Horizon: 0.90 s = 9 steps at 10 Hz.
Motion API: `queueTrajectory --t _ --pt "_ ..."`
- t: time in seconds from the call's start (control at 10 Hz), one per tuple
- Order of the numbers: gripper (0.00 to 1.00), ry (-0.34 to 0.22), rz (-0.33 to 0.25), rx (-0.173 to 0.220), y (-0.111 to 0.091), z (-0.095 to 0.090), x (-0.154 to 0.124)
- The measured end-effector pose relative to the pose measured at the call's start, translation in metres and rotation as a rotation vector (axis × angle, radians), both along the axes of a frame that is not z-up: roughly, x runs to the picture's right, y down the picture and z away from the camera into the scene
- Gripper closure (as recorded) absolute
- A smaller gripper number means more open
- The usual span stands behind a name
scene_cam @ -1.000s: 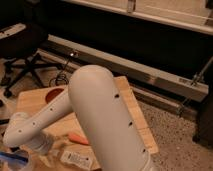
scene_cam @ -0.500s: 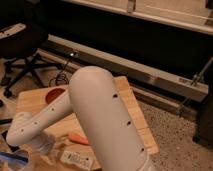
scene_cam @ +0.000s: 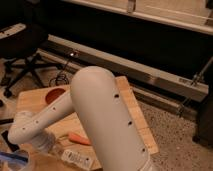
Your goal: Stand the bottle upright
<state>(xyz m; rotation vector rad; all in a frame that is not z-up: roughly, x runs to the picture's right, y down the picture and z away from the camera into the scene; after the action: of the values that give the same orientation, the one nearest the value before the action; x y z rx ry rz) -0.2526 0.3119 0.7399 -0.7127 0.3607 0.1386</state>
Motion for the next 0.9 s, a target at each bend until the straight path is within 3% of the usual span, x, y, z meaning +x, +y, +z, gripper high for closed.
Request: queueTrajectory --t 0.4,0.9 --pt "0.86 -0.01 0.004 -0.001 -0.005 0.003 0.001" --pt "0.86 -0.06 0.105 0.013 -0.037 -0.013 -0.009"
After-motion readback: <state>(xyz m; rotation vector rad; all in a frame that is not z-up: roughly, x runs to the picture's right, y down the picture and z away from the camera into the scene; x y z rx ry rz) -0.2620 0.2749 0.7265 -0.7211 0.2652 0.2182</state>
